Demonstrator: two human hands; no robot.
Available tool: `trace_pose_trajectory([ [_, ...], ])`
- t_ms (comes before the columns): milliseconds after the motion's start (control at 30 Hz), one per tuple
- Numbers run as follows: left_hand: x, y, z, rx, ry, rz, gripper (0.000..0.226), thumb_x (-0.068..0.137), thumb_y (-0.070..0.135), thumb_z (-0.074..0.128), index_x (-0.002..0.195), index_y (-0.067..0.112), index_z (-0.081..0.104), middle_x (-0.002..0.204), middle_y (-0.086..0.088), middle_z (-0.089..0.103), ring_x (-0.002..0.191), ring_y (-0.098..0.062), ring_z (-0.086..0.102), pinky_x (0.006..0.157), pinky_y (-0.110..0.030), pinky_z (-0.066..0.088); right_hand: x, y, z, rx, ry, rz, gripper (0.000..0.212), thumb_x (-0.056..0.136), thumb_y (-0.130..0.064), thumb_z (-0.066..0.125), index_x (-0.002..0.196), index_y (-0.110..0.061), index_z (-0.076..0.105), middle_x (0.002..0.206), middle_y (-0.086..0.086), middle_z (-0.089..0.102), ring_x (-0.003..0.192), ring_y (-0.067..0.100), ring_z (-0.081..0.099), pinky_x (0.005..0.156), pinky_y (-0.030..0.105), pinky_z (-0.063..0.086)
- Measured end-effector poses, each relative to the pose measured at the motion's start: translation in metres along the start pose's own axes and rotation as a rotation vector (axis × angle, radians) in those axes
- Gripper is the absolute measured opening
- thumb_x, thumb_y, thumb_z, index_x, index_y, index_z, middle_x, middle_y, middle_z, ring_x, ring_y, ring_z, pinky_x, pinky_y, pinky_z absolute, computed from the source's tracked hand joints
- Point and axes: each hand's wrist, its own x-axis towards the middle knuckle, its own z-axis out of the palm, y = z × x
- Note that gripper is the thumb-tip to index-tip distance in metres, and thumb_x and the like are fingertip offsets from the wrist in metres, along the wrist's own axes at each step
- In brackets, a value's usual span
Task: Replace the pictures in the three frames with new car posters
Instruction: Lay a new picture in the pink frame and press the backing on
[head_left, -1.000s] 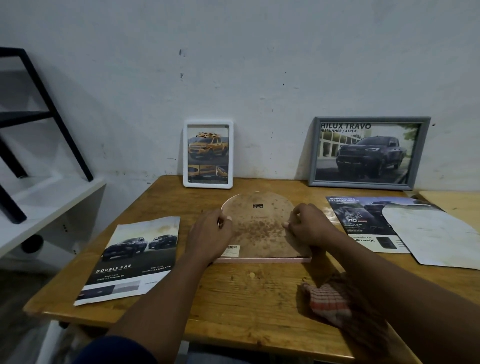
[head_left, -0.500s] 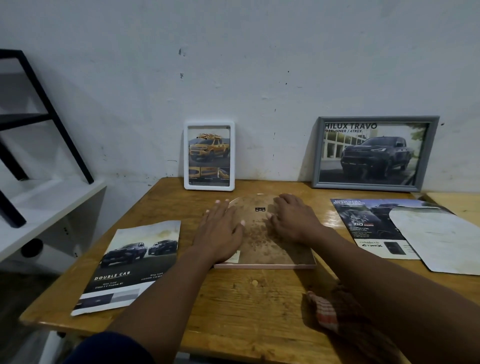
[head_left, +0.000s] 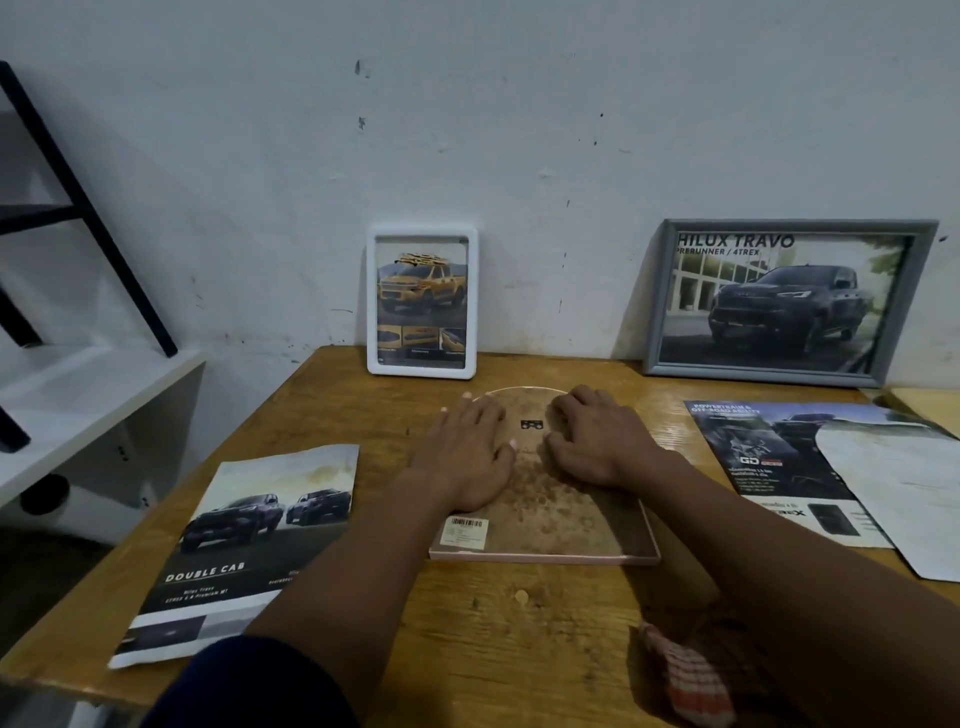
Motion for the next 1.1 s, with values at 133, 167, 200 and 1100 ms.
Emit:
trace_pose_trajectory([
  [133, 0.009, -0.005, 0.007, -0.025, -0.039, 0.022, 0.065, 0.106, 0.051, 0.026, 0.163, 0.022, 0.011, 0.171, 0.001, 0.004, 0.156, -0.017, -0.002, 0.124, -0.041, 0.002, 0.013, 0.005, 0.000, -0.066, 0.043, -0.019, 0.051, 0.094, -0.054, 0.033, 0.132, -0.023, 0.049, 0.130, 0.005, 0.041, 0.114, 0.021, 0.037, 0.092, 0.042, 0.038],
  [167, 0.012, -0.004, 0.006, -0.018, -0.040, 0.023, 0.065, 0.106, 0.051, 0.027, 0.163, 0.022, 0.013, 0.171, 0.001, 0.005, 0.156, -0.017, -0.001, 0.124, -0.041, 0.003, 0.016, 0.005, 0.000, -0.084, 0.064, -0.026, 0.049, 0.095, -0.053, 0.032, 0.129, -0.022, 0.050, 0.127, 0.005, 0.041, 0.110, 0.021, 0.037, 0.090, 0.042, 0.037],
  [200, 0.015, -0.004, 0.005, -0.009, -0.039, 0.019, 0.065, 0.106, 0.051, 0.028, 0.162, 0.022, 0.015, 0.171, 0.001, 0.007, 0.156, -0.018, 0.001, 0.124, -0.042, 0.004, 0.018, 0.005, 0.001, -0.096, 0.082, -0.031, 0.049, 0.095, -0.053, 0.031, 0.127, -0.022, 0.050, 0.125, 0.004, 0.041, 0.108, 0.020, 0.036, 0.089, 0.042, 0.037],
  [1100, -0.003, 0.014, 0.008, 0.045, 0.254, -0.066, 0.042, 0.097, 0.048, 0.043, 0.114, 0.018, 0.066, 0.117, -0.004, 0.064, 0.103, -0.023, 0.058, 0.086, -0.043, 0.053, -0.040, 0.007, 0.012, 0.194, 0.283, 0.378, 0.055, 0.094, -0.055, 0.039, 0.131, -0.015, 0.046, 0.131, 0.014, 0.050, 0.121, 0.032, 0.043, 0.099, 0.048, 0.033],
])
